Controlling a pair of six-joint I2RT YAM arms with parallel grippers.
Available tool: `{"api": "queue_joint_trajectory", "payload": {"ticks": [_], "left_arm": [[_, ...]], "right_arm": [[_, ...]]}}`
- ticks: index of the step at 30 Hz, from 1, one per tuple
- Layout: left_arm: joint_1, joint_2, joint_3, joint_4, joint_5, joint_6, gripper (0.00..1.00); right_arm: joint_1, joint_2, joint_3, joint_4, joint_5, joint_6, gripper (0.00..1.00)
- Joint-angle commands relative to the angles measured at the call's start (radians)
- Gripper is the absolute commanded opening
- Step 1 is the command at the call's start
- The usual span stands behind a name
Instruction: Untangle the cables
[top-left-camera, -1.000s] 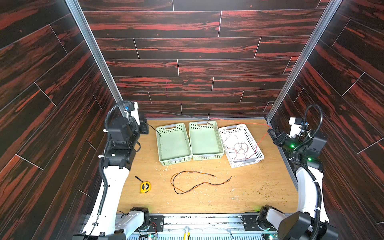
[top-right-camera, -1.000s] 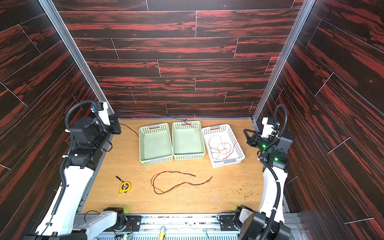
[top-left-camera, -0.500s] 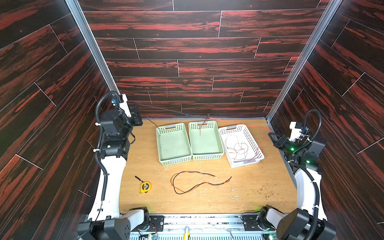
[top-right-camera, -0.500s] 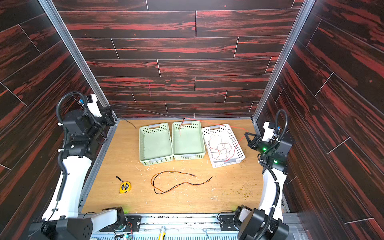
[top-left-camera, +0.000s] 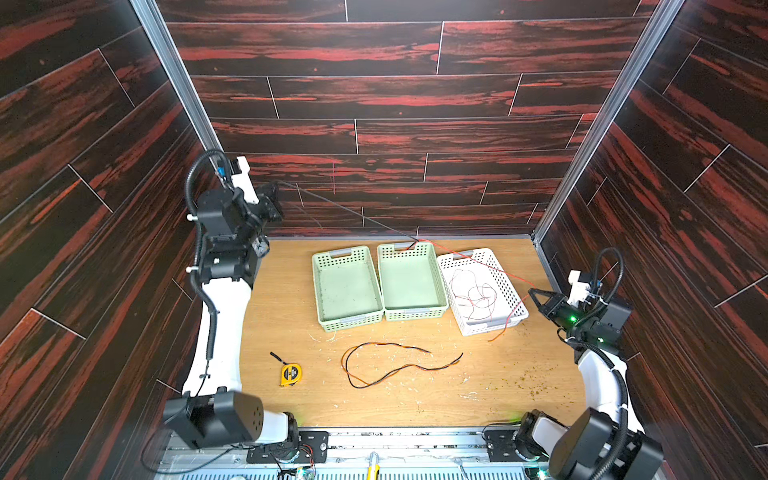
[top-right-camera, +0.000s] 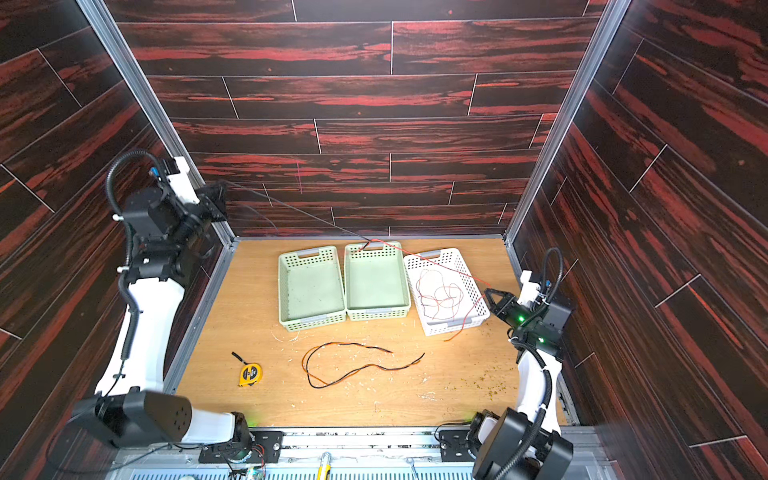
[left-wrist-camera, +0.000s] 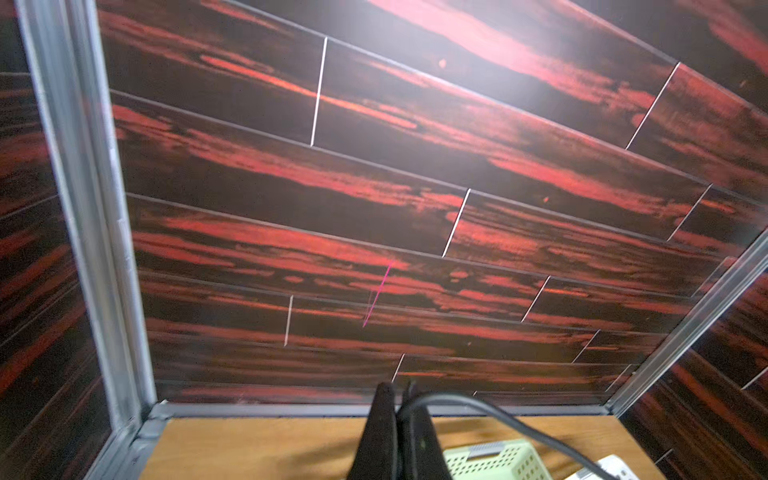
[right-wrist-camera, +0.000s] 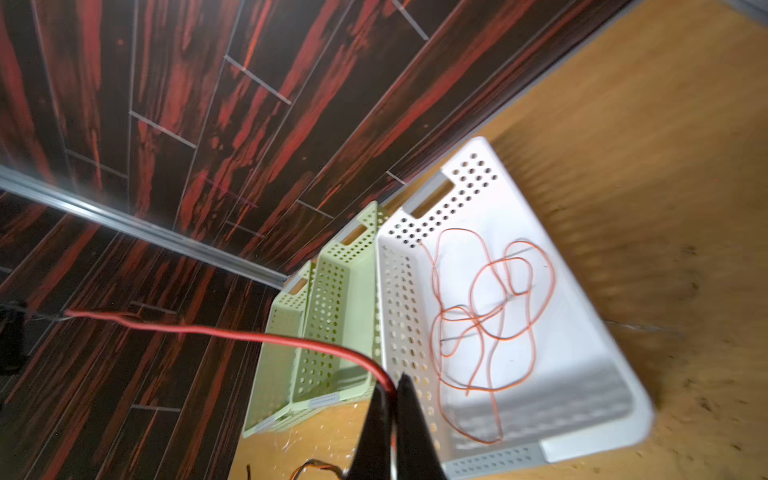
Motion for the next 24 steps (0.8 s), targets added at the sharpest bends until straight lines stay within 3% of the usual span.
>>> {"api": "queue_joint_trajectory", "payload": {"ticks": [1,24], "left_arm": [[0.030,0.011,0.074,0.048,-0.014,-0.041,0.00],[0.104,0.099,0.199,0.048,0.006,-0.082,0.00]], "right_arm": [[-0.034,0.031,-0.026,0.056,0.036,0.030,0.00],[-0.127,0.214,-0.112,0.084,0.124,-0.017,0.00]]}}
